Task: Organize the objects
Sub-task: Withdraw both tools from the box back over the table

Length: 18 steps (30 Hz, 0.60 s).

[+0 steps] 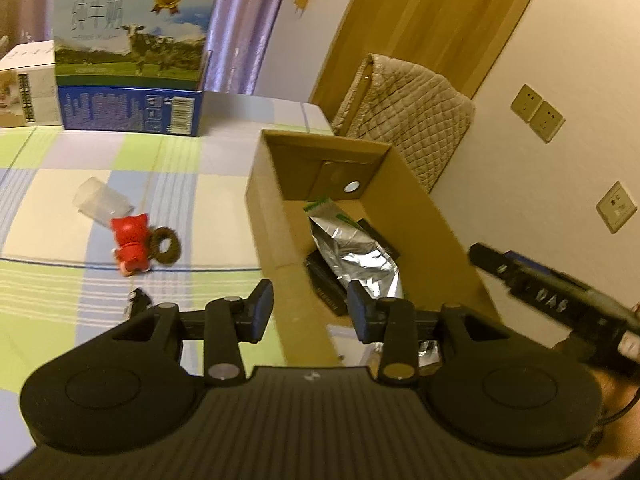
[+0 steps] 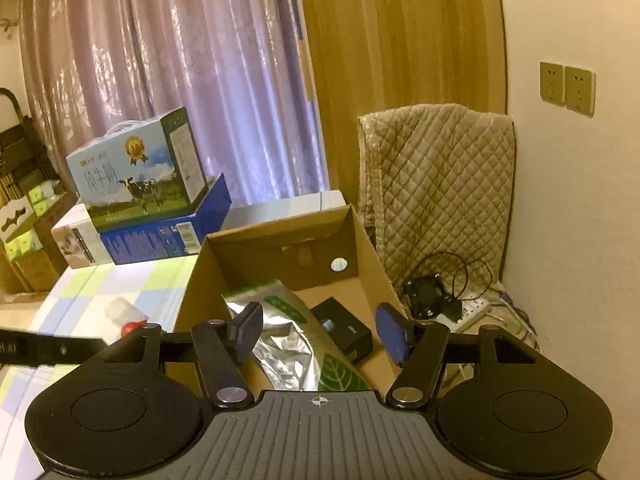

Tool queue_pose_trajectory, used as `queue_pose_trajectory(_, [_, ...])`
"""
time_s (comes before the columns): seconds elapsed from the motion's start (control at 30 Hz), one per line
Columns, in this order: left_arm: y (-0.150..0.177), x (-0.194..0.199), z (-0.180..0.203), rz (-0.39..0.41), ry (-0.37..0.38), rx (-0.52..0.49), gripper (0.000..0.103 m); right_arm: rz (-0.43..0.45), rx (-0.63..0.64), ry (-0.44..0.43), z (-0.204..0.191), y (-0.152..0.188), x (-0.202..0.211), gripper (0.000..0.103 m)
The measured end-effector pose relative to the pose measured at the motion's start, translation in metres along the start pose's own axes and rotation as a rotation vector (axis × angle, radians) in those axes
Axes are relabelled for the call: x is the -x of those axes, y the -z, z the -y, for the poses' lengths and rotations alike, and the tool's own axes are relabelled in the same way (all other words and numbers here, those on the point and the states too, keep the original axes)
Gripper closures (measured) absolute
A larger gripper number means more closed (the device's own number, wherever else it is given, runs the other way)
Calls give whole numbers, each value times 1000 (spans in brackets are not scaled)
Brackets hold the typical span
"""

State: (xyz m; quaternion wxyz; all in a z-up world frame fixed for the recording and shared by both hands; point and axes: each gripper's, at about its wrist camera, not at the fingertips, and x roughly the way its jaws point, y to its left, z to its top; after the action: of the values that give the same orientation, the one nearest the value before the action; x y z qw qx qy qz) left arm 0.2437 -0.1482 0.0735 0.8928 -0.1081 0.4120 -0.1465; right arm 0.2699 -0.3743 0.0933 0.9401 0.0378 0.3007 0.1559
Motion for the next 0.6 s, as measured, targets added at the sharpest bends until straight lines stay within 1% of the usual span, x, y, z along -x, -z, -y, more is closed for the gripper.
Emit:
queue_pose_trajectory(0.13, [9, 12, -14, 5, -21, 4, 67, -10, -12, -3, -4, 5, 10, 43])
queue_pose_trajectory(0.33, [29, 43, -43, 20, -85, -2, 56, -2, -34, -42, -22, 16, 35, 43])
queue_pose_trajectory(0.43, [40, 59, -60, 22, -116, 12, 53, -7, -33, -61, -37, 24, 45, 43])
queue_pose_trajectory(0.5, [47, 70, -69, 23, -136, 18, 46, -12, -35, -74, -46, 29, 51, 43])
queue_pose_trajectory(0.6, [58, 85, -84, 27, -160, 35, 42, -20, -40, -94, -60, 39, 62, 43])
